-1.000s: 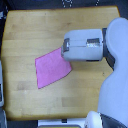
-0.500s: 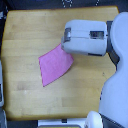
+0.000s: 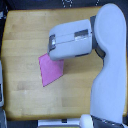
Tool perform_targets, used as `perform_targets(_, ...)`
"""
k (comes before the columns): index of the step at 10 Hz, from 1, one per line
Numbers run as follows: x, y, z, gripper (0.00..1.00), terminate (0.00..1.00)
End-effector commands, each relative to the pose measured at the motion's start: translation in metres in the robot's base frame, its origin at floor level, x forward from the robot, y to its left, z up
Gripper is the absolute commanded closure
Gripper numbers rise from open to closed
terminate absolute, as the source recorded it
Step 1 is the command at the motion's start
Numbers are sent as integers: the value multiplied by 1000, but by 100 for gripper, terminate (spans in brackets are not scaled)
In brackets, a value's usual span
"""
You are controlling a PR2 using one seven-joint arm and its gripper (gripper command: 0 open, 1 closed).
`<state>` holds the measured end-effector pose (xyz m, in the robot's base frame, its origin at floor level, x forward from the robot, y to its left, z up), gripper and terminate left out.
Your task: Folding a cloth
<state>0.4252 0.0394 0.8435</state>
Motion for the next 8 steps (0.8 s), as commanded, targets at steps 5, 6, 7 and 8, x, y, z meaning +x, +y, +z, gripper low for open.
perform_targets(5,-18,137,-40,100,0)
perform_targets(6,-17,139,-45,100,0)
perform_targets(7,-18,139,-47,100,0)
perform_targets(8,-19,137,-48,100,0)
